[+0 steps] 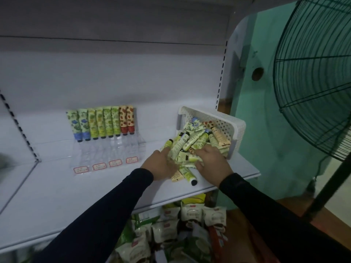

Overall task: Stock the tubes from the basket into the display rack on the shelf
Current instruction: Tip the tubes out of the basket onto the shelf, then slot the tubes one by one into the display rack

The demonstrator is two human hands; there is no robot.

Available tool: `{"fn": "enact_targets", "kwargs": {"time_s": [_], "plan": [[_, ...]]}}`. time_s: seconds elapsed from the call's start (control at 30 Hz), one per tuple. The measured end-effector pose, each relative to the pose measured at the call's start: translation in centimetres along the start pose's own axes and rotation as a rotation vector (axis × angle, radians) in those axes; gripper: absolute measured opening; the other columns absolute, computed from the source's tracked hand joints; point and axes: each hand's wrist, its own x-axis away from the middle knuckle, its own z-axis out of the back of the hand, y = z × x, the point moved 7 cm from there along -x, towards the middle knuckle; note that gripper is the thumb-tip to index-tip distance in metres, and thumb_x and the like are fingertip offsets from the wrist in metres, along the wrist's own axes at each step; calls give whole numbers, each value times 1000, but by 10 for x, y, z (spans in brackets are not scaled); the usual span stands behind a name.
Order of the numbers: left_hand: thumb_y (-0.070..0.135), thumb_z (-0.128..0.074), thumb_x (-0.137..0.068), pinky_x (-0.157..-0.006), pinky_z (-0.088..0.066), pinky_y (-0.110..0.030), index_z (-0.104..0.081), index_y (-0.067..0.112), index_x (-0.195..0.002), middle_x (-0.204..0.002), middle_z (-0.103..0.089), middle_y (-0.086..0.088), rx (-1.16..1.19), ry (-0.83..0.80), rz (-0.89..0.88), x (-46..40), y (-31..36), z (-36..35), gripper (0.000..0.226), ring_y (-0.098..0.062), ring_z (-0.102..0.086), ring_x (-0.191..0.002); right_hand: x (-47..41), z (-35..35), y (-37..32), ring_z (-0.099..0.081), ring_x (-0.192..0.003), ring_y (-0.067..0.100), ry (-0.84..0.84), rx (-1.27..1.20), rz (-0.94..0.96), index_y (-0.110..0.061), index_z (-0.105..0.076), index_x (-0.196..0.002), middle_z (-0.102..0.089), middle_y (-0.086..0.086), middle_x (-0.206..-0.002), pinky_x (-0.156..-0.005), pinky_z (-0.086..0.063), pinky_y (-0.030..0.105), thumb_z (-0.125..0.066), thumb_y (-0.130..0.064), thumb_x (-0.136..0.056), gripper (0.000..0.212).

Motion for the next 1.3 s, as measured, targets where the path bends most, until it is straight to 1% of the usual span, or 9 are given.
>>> {"fn": "enact_targets", "kwargs": {"time_s": [0.13, 0.3, 0.43, 0.6, 0.7, 0.8, 1.07, 1.17, 1.3], "plan": [[38, -61, -93, -80, -41, -30, -43, 16, -139, -131, -56, -13, 72, 46, 72, 1, 7, -10, 54, -30, -58, -111, -8, -12, -1, -38, -125, 29, -119, 61, 53, -17, -45, -142, -47, 9, -129, -105, -36, 35, -59, -23, -93, 51], [30, -66, -90, -76, -39, -29, -49, 13, -127, -123, -61, -8, 84, 41, 163, 5, 7, -6, 44, -24, -54, -98, -19, -18, -8, -40, -120, 34, -288, 253, 112, -22, -38, -143, -50, 13, -127, -98, -43, 41, -55, -26, -94, 52], [27, -64, -88, -72, -38, -30, -45, 16, -107, -119, -61, -12, -2, 60, 180, 14, 1, 1, 28, -24, -51, -92, -25, -18, -18, -42, -118, 36, -360, 384, 123, -16, -47, -131, -51, 15, -124, -92, -46, 43, -54, -24, -94, 38], [29, -69, -86, -73, -41, -29, -48, 10, -129, -124, -58, -10, -85, 22, 214, 26, -10, 7, 52, -27, -56, -107, -29, -11, -28, -48, -108, 32, -314, 330, 186, -12, -55, -109, -42, 13, -120, -84, -49, 39, -64, -15, -84, 27], [29, -70, -83, -56, -35, -24, -55, 13, -92, -91, -58, -3, -96, 43, 229, 28, -16, 9, 24, -19, -52, -81, -28, -7, -32, -49, -102, 29, -264, 309, 229, -11, -58, -102, -44, 11, -114, -76, -48, 37, -60, -9, -83, 19], [29, -69, -81, -46, -30, -24, -49, 15, -65, -66, -51, 1, -59, 47, 264, 29, -23, 10, 29, -13, -49, -62, -28, -7, -32, -53, -105, 29, -306, 355, 223, -12, -61, -107, -51, 10, -115, -81, -48, 36, -57, -12, -87, 21], [26, -69, -83, -55, -44, -25, -65, 9, -80, -74, -66, -6, 95, 41, 279, 39, -36, 29, 18, -19, -59, -69, -34, -8, -40, -60, -99, 28, -415, 472, 224, -15, -64, -107, -49, 9, -122, -76, -46, 33, -58, -26, -91, 20], [22, -71, -84, -63, -53, -30, -70, 3, -94, -87, -74, -16, 320, 68, 270, 38, -43, 33, 22, -21, -61, -68, -38, -2, -39, -62, -95, 27, -394, 471, 219, -11, -63, -108, -55, 9, -115, -74, -48, 31, -57, -24, -90, 23], [15, -69, -86, -58, -52, -24, -66, 7, -99, -75, -67, -8, 602, 74, 244, 35, -45, 30, 15, -16, -60, -61, -49, 12, -34, -60, -95, 26, -329, 326, 177, -13, -63, -106, -53, 7, -118, -77, -50, 32, -53, -32, -91, 26]]}}
